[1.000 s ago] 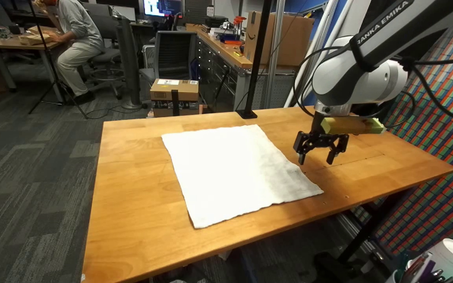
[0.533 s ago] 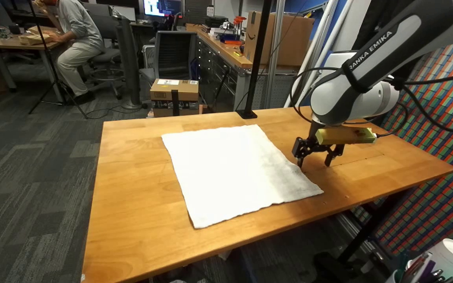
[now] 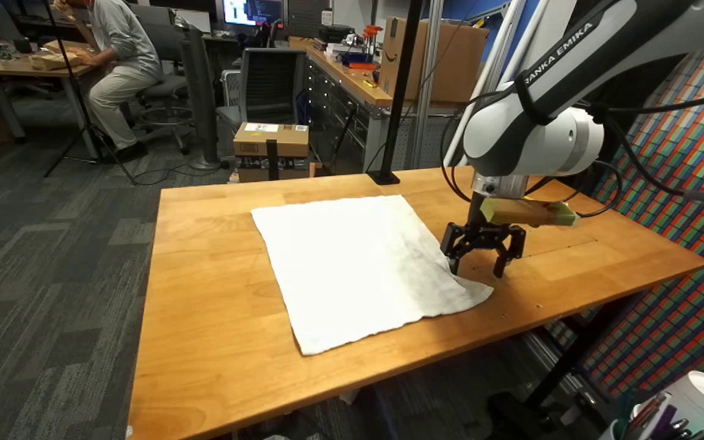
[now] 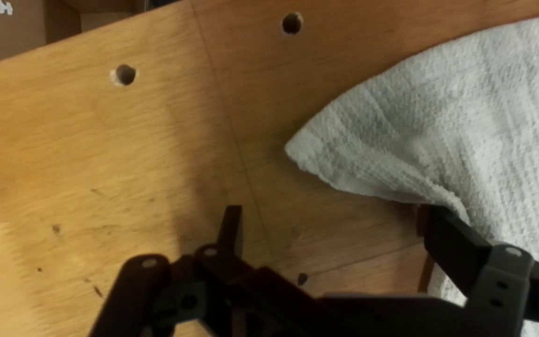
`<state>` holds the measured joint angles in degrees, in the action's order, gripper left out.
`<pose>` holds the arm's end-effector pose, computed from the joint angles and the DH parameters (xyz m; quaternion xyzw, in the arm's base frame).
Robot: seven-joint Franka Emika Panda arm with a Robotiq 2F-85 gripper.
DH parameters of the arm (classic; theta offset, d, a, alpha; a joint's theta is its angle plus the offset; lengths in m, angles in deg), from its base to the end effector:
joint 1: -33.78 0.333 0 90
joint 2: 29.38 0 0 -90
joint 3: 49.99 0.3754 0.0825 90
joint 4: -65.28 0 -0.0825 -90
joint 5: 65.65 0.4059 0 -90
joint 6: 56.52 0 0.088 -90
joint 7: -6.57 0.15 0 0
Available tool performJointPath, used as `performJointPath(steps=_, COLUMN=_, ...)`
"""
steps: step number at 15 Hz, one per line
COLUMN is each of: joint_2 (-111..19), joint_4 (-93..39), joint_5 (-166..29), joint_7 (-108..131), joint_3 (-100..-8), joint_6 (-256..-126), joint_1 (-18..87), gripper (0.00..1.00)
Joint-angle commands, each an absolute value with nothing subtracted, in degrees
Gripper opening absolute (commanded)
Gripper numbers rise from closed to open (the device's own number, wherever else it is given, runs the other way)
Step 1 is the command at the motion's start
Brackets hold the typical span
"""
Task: Fold the white towel
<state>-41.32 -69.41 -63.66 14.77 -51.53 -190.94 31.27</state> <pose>0.5037 -0.0344 0.2244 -0.9871 0.1194 0.1065 0.0044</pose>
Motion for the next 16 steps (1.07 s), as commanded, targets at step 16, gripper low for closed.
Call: performJointPath(steps=16, joint_2=-41.0, joint_4=-65.0, joint_5=-56.3, joint_7=8.3, joint_3=-50.8, joint_6=-180.8, joint_1=31.3, gripper=1.0)
